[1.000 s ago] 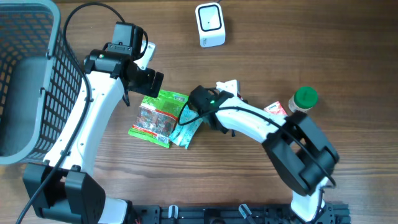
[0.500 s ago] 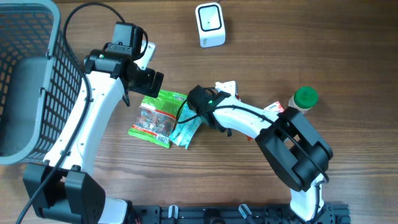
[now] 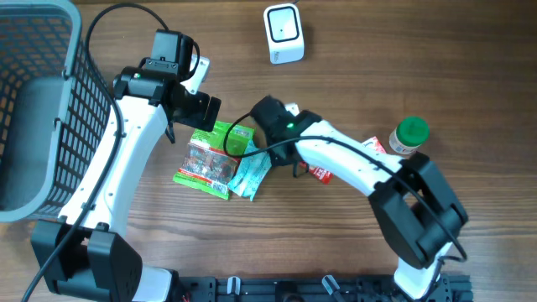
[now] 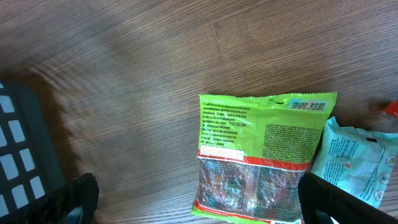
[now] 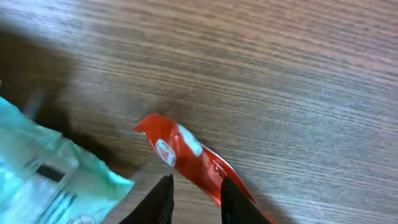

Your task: Scan the item barcode

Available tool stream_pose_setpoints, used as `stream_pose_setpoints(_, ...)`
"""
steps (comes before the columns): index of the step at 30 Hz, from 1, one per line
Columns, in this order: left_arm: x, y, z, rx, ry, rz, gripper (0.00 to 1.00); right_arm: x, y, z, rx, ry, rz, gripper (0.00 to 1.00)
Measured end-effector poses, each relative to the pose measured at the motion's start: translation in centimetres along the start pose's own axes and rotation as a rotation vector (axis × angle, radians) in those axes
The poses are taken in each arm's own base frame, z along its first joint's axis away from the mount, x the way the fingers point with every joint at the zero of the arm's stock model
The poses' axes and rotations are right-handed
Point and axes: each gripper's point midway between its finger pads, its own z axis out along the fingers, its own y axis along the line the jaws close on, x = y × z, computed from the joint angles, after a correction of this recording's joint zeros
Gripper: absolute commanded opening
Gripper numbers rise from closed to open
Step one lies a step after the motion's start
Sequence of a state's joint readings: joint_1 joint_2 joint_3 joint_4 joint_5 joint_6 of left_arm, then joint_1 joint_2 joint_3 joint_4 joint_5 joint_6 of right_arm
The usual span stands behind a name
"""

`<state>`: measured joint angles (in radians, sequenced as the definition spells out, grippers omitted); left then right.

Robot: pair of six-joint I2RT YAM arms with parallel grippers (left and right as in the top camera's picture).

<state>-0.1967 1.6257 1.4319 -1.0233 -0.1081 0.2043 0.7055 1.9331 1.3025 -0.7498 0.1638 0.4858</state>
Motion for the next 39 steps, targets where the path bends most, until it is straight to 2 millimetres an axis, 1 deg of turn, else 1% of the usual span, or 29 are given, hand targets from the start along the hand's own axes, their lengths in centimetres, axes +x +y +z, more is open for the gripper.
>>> stream_pose_setpoints(1,0.0,0.0,0.0,0.000,0.000,-0.001,1.00,-0.3,-0.3,-0.5,-0.034,0.003,0.004,0.46)
stream_pose_setpoints(2,0.0,0.0,0.0,0.000,0.000,0.000,1.00,-0.7,-0.6,-1.3,-0.087,0.011,0.003,0.51)
stream_pose_setpoints(3,0.0,0.0,0.0,0.000,0.000,-0.001,1.00,-0.9,-1.0,-1.8,-0.126,0.017,-0.006,0.52)
stream_pose_setpoints(6,0.0,0.0,0.0,0.000,0.000,0.000,1.00,-0.6,-2.9,-3.3,-0.232,0.075,-0.039,0.54)
stream_pose_setpoints(7,0.0,0.0,0.0,0.000,0.000,0.000,1.00,-0.3,-4.0,-3.4,-0.264,0.103,-0.056,0.53)
stream_pose_setpoints(9,0.0,0.0,0.0,0.000,0.000,0.000,1.00,0.0,-5.4,-3.3,-0.292,0.123,-0.088,0.53)
stream_pose_setpoints(11,0.0,0.0,0.0,0.000,0.000,0.000,1.00,0.2,-5.9,-3.0,-0.307,0.123,-0.129,0.53)
stream_pose_setpoints(13,0.0,0.0,0.0,0.000,0.000,-0.001,1.00,1.5,-5.8,-2.3,-0.324,0.148,-0.182,0.52)
stream_pose_setpoints(15,0.0,0.0,0.0,0.000,0.000,0.000,1.00,2.3,-5.6,-1.5,-0.334,0.150,-0.208,0.52)
stream_pose_setpoints(17,0.0,0.0,0.0,0.000,0.000,0.000,1.00,2.9,-5.4,-0.8,-0.346,0.150,-0.222,0.43)
stream_pose_setpoints(18,0.0,0.0,0.0,0.000,0.000,-0.001,1.00,3.3,-5.2,-0.3,-0.362,0.145,-0.228,0.41)
stream_pose_setpoints(21,0.0,0.0,0.0,0.000,0.000,0.000,1.00,3.8,-4.5,0.5,-0.409,0.125,-0.232,0.41)
stream_pose_setpoints(22,0.0,0.0,0.0,0.000,0.000,0.000,1.00,4.1,-4.3,0.8,-0.419,0.122,-0.231,0.39)
stream_pose_setpoints(23,0.0,0.0,0.0,0.000,0.000,0.000,1.00,4.2,-4.2,1.1,-0.425,0.113,-0.232,0.35)
stream_pose_setpoints(24,0.0,0.0,0.0,0.000,0.000,-0.001,1.00,4.5,-4.2,1.4,-0.428,0.111,-0.233,0.21)
stream_pose_setpoints(25,0.0,0.0,0.0,0.000,0.000,0.000,1.00,4.6,-4.2,1.6,-0.431,0.109,-0.232,0.04)
stream_pose_setpoints(29,0.0,0.0,0.0,0.000,0.000,0.000,1.00,4.7,-4.0,1.7,-0.440,0.098,-0.244,0.04)
stream_pose_setpoints(31,0.0,0.0,0.0,0.000,0.000,0.000,1.00,5.0,-4.6,1.6,-0.410,0.120,-0.236,0.05)
stream_pose_setpoints(32,0.0,0.0,0.0,0.000,0.000,0.000,1.00,5.2,-5.2,1.5,-0.372,0.133,-0.227,0.04)
stream_pose_setpoints(33,0.0,0.0,0.0,0.000,0.000,-0.001,1.00,5.0,-6.9,1.4,-0.263,0.139,-0.202,0.04)
stream_pose_setpoints(34,0.0,0.0,0.0,0.000,0.000,-0.001,1.00,4.7,-7.5,0.3,-0.227,0.127,-0.193,0.04)
stream_pose_setpoints(36,0.0,0.0,0.0,-0.001,-0.001,-0.001,1.00,4.0,-9.8,-1.0,-0.053,0.099,-0.143,0.04)
stream_pose_setpoints(37,0.0,0.0,0.0,0.000,0.000,-0.001,1.00,3.8,-11.1,-2.1,0.055,0.069,-0.111,0.05)
stream_pose_setpoints(39,0.0,0.0,0.0,0.000,0.000,0.000,1.00,3.4,-12.3,-3.6,0.208,0.017,-0.080,0.05)
